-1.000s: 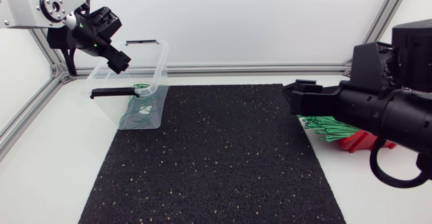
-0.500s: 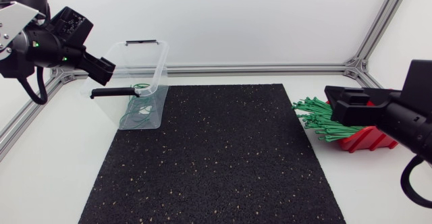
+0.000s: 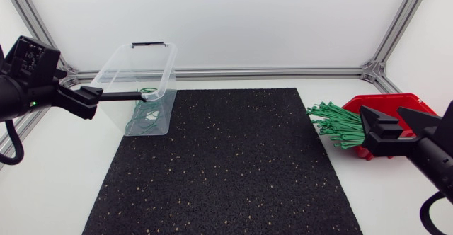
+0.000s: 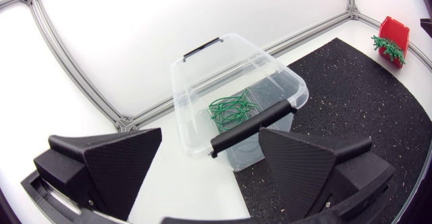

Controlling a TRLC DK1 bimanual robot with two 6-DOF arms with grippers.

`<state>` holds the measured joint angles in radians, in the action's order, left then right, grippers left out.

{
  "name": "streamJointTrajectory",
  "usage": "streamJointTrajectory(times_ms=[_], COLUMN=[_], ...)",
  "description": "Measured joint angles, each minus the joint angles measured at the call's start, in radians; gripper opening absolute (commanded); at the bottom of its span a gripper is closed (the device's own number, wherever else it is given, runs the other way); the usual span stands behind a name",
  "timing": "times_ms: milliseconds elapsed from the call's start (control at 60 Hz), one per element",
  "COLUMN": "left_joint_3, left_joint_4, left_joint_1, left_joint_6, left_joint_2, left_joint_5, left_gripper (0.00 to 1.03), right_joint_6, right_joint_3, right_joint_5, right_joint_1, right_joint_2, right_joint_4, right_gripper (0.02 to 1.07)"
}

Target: Take a green cable tie from the red box, thread the tail through the head to close it, then place it in the transparent bin on the left.

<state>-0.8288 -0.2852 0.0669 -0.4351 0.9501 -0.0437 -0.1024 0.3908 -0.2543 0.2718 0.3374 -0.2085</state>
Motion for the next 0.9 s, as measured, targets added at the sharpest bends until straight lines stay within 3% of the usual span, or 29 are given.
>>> streamJointTrajectory(times_ms=[367, 683, 900], left_joint_3=[0.19, 0.319, 0.376], left_joint_4=[0.077, 0.128, 0.15], left_joint_1=[-0.045, -0.159, -0.19], left_joint_6=[0.051, 0.077, 0.1], left_joint_2=[-0.175, -0.283, -0.371], left_joint_5=[0.053, 0.166, 0.201], left_gripper=[1.0, 1.0, 1.0], right_joint_6=[0.042, 0.082, 0.089], right_joint_3=[-0.185, -0.355, -0.369], right_joint_5=[0.129, 0.243, 0.251], right_joint_1=[-0.134, -0.255, -0.267], right_joint_2=[-0.166, -0.316, -0.332], right_joint_4=[0.099, 0.189, 0.194], right_gripper=[1.0, 1.0, 1.0])
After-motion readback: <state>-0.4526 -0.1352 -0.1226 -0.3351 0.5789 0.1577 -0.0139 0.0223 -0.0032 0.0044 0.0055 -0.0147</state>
